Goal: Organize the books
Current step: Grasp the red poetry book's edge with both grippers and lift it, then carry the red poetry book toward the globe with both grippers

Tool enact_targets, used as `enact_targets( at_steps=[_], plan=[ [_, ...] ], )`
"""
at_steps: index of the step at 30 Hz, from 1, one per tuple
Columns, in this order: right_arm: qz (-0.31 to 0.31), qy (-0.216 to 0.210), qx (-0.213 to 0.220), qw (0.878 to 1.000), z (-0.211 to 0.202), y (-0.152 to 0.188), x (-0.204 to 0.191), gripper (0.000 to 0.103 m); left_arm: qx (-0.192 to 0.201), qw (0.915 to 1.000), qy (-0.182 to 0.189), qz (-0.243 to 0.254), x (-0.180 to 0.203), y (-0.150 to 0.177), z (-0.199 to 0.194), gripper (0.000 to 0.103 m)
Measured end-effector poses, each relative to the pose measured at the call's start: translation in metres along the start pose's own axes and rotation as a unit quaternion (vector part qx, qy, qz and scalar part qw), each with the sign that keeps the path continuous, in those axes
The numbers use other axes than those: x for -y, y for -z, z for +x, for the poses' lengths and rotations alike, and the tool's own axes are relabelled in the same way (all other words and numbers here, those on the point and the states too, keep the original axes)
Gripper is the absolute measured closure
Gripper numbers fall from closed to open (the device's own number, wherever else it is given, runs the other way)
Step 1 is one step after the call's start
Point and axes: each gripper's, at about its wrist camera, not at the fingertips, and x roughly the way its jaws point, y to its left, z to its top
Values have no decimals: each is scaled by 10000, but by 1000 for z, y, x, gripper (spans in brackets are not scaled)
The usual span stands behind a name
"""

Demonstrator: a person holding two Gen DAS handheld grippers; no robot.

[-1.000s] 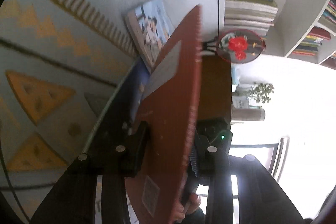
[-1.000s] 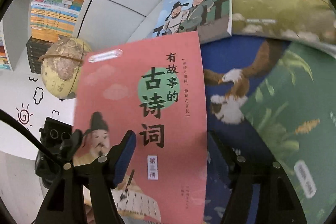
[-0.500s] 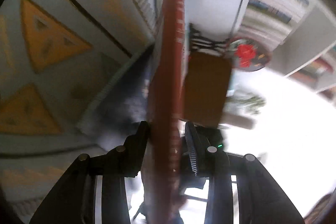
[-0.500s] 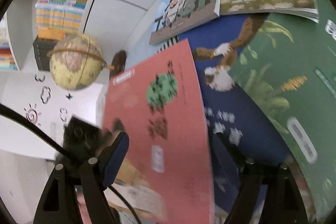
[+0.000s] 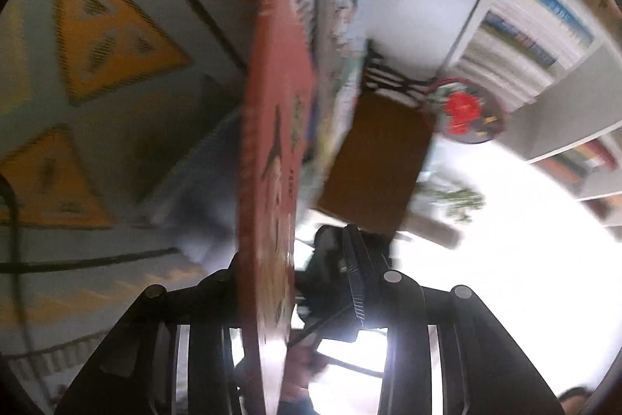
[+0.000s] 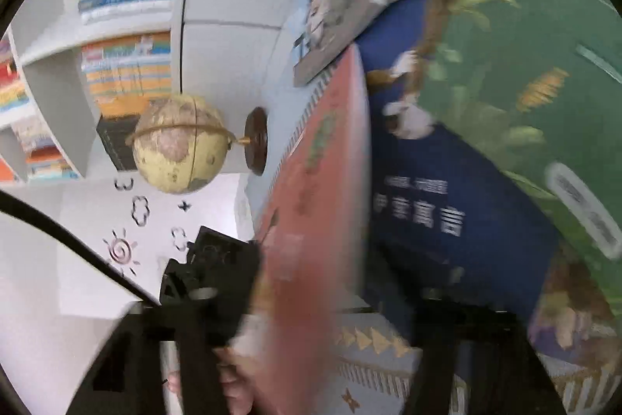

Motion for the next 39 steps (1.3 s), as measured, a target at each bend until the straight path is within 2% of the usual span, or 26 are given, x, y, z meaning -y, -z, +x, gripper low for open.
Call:
enact_targets(
  at_steps=[2,3,5,6,8,9,10,11,12,13,15,16,17,20,21,22,24,28,29,30,32,34,36,38,39],
  plan=[
    [-364,449,61,9983,5,2,-11,67,104,9985,-467,261,3,4,-1,71],
    [-599,710,67,9957,7,4,-16,71,199,9951,-835,486,6,7,-1,71],
    [-1129,1294,26,9851,14,10,-26,72,353,9830,-1548,923,10,15,-2,71],
    [-1372,1512,18,9789,16,14,-31,73,446,9705,-2038,1211,14,20,0,71],
    [-1860,1878,67,9644,20,24,-41,74,550,9530,-2534,1566,20,28,5,67],
    [-2138,2078,123,9544,22,29,-48,74,653,9405,-2784,1835,24,35,6,67],
    [-2489,2360,143,9392,26,36,-56,74,715,9337,-2909,1961,26,39,7,67],
    [-2835,2594,141,9231,31,44,-63,74,840,9159,-3193,2282,33,47,10,67],
    [-3021,2701,135,9141,34,48,-67,74,937,8993,-3417,2563,38,55,13,67],
    [-3391,2900,137,8948,40,57,-76,74,1013,8847,-3595,2790,43,61,16,66],
    [-3807,3043,185,8730,42,69,-82,74,1203,8527,-3912,3247,53,74,19,66],
    [-3916,3042,209,8681,42,72,-85,74,1291,8410,-3996,3410,57,80,18,65],
    [-4013,3011,243,8647,40,75,-88,74,1340,8365,-4015,3479,61,81,16,65],
    [-4064,2748,352,8707,30,77,-98,74,1587,8156,-4076,3787,78,93,10,65],
    [-4084,2664,361,8723,29,77,-103,74,1682,8025,-4141,3953,85,101,8,65],
    [-4129,2624,383,8713,29,77,-107,74,1737,7951,-4207,4008,91,104,9,65],
    [-4334,2566,459,8627,29,82,-119,74,1899,7831,-4288,4083,103,110,7,65],
    [-4685,2419,647,8472,29,98,-147,74,2212,7655,-4245,4299,121,126,-16,65],
    [-4789,2389,708,8418,30,103,-155,74,2295,7590,-4239,4377,127,131,-22,65],
    [-4965,2372,812,8310,31,111,-167,74,2413,7472,-4241,4512,134,138,-32,65],
    [-5201,2317,981,8162,32,125,-186,74,2583,7333,-4215,4667,144,148,-50,65],
    [-5368,2245,1129,8054,35,140,-206,74,2688,7264,-4181,4746,151,155,-70,65],
    [-5487,2193,1236,7972,40,154,-224,74,2800,7154,-4174,4854,158,163,-93,65],
    [-5540,2106,1333,7943,49,169,-244,74,2939,6930,-4209,5062,165,174,-124,65],
    [-5560,2018,1405,7940,56,180,-256,74,2967,6858,-4212,5140,166,178,-134,65]
  ],
)
